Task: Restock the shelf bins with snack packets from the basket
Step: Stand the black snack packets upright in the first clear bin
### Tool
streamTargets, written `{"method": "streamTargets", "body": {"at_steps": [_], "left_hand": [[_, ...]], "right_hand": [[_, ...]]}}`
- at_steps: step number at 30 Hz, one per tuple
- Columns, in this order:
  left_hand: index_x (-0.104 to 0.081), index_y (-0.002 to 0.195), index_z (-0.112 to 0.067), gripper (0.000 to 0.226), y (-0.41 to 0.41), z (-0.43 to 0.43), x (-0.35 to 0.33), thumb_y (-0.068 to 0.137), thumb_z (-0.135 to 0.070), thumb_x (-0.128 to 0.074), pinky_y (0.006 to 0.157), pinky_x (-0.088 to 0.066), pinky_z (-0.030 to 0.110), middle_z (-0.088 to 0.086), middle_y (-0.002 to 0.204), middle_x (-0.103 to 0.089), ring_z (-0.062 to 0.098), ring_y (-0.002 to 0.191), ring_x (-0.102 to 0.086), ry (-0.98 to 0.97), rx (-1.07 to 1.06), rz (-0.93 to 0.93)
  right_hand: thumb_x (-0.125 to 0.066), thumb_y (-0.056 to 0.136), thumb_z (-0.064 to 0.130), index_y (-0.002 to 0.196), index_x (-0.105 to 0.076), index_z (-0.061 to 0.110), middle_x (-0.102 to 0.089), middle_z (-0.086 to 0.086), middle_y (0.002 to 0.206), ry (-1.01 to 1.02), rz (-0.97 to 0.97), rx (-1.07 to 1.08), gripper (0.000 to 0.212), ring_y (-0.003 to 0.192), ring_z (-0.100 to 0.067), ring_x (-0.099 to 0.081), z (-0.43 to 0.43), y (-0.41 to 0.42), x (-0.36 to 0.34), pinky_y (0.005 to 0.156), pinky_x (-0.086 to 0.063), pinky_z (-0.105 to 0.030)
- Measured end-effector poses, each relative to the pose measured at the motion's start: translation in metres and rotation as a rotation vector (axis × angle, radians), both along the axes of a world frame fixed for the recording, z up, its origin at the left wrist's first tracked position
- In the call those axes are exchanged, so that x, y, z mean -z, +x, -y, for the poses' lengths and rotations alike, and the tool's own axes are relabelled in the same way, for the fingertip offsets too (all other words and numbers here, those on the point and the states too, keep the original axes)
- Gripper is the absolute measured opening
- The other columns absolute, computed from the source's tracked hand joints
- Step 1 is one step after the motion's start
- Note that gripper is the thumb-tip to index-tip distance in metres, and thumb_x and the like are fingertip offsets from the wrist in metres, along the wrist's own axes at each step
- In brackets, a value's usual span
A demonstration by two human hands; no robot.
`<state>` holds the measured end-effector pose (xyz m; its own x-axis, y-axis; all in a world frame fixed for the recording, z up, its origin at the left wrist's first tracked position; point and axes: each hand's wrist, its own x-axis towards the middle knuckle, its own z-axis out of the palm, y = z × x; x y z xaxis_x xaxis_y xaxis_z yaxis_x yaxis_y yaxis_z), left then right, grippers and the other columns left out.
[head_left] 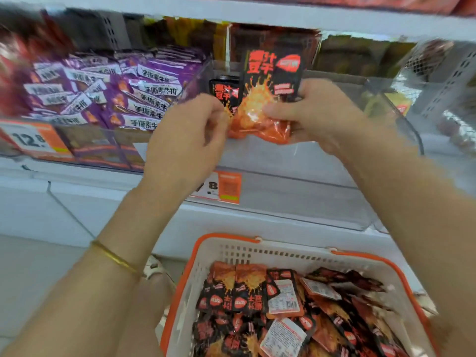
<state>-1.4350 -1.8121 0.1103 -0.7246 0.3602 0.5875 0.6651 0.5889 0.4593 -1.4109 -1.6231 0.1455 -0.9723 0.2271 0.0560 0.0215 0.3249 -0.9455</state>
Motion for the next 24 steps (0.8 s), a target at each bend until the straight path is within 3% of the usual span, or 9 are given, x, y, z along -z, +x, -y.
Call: {"method": "streamTargets", "body": {"at_steps": [2,3,5,9,14,18,24], "left_hand": [[-0.060,0.101,-0.018,0.052,-0.019,0.000,0.005,0.082,-0.048,-0.023,0.080,-0.048,0.042,0.002,0.097,-0.065,0.027,0.097,-0.056,-0.383,-0.029,-0.039],[-0.062,0.102,-0.018,0.061,-0.023,-0.001,0.007,0.079,-0.051,-0.017,0.080,-0.048,0.044,0.003,0.099,-0.066,0.029,0.098,-0.056,-0.454,-0.035,-0.009],[-0.065,0.102,-0.020,0.068,-0.027,-0.005,0.012,0.076,-0.054,-0.012,0.083,-0.047,0.043,0.004,0.102,-0.066,0.028,0.100,-0.056,-0.477,-0.045,0.017],[-0.066,0.105,-0.023,0.072,-0.030,-0.007,0.018,0.074,-0.055,-0.009,0.087,-0.045,0.039,0.000,0.106,-0.066,0.025,0.104,-0.055,-0.443,-0.039,0.007],[-0.068,0.100,-0.021,0.064,-0.027,-0.005,0.020,0.078,-0.052,-0.016,0.081,-0.042,0.036,0.002,0.099,-0.068,0.026,0.099,-0.057,-0.429,-0.031,-0.014],[-0.067,0.101,-0.022,0.064,-0.028,-0.005,0.020,0.079,-0.052,-0.015,0.084,-0.042,0.037,-0.002,0.102,-0.068,0.024,0.102,-0.057,-0.416,-0.012,-0.005],[-0.068,0.099,-0.019,0.055,-0.027,-0.004,0.024,0.085,-0.048,-0.023,0.078,-0.047,0.039,-0.001,0.096,-0.069,0.025,0.095,-0.058,-0.301,-0.008,-0.047]], "right_hand": [[-0.080,0.073,0.012,0.105,-0.067,0.006,-0.068,-0.009,0.095,0.260,0.045,0.076,0.035,0.082,-0.022,-0.067,0.004,-0.045,0.017,0.079,-0.057,-0.046],[-0.081,0.071,0.013,0.107,-0.067,0.007,-0.068,-0.009,0.096,0.347,0.091,0.075,0.039,0.089,-0.024,-0.066,0.007,-0.064,0.031,0.084,-0.054,-0.047],[-0.080,0.071,0.015,0.108,-0.067,0.010,-0.066,-0.008,0.096,0.406,0.159,0.031,0.039,0.097,-0.027,-0.065,0.014,-0.093,0.055,0.087,-0.053,-0.043],[-0.074,0.074,0.028,0.091,-0.060,0.020,-0.063,-0.007,0.086,0.581,0.189,0.073,0.023,0.084,-0.026,-0.065,0.019,-0.122,0.076,0.073,-0.054,-0.035],[-0.076,0.076,0.029,0.095,-0.059,0.009,-0.069,-0.015,0.101,0.527,0.205,0.196,0.033,0.094,-0.032,-0.067,0.013,-0.149,0.086,0.085,-0.054,-0.043],[-0.078,0.075,0.025,0.097,-0.053,0.007,-0.068,-0.017,0.103,0.477,0.204,0.226,0.037,0.094,-0.033,-0.067,0.017,-0.160,0.088,0.084,-0.055,-0.045],[-0.080,0.072,0.022,0.099,-0.054,0.006,-0.065,-0.012,0.094,0.348,0.263,0.217,0.040,0.093,-0.027,-0.067,0.019,-0.155,0.081,0.077,-0.055,-0.034]]}}
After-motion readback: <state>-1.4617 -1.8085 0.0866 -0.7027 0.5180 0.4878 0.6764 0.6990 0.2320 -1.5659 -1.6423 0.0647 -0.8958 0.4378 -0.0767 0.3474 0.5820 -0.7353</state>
